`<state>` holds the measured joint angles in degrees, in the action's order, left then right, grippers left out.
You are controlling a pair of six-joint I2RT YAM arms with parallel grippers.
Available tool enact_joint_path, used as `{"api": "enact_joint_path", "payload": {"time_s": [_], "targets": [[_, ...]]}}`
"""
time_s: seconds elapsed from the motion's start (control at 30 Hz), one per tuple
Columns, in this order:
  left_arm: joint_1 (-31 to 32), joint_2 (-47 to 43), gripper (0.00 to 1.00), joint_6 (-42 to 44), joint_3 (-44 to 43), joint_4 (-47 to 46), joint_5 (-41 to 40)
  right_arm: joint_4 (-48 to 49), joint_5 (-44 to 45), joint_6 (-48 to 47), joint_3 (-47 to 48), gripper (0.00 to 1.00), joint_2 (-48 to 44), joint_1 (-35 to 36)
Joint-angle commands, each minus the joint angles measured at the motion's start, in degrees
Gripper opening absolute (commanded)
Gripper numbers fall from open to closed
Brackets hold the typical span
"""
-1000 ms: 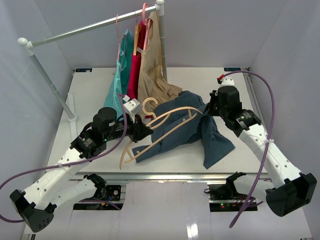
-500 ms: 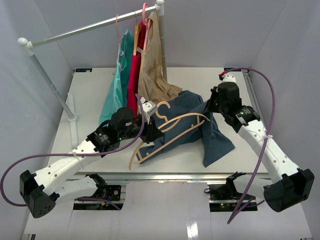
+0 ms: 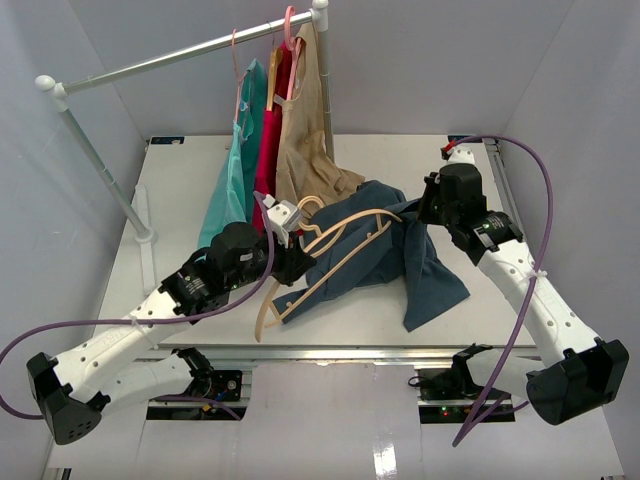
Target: Place the t-shirt on the hanger
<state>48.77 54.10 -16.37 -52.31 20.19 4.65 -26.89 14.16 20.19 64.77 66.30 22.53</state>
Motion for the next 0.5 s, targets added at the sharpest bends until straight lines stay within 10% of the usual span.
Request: {"api": "enact_joint_path", "payload": {"time_s": [0.0,0.47], "targets": [[0.09,-2.77,0.0,-0.24,-0.33,0.38,-2.71,2.64,-0.96,-1.82,0.09,0.08,-2.22,-0.47],[0.09,-3.22,0.0,0.35,0.59,-3.49,-1.9,-1.14,-9.03,-6.97,1.52,0.08,-0.82,-0.47]]}}
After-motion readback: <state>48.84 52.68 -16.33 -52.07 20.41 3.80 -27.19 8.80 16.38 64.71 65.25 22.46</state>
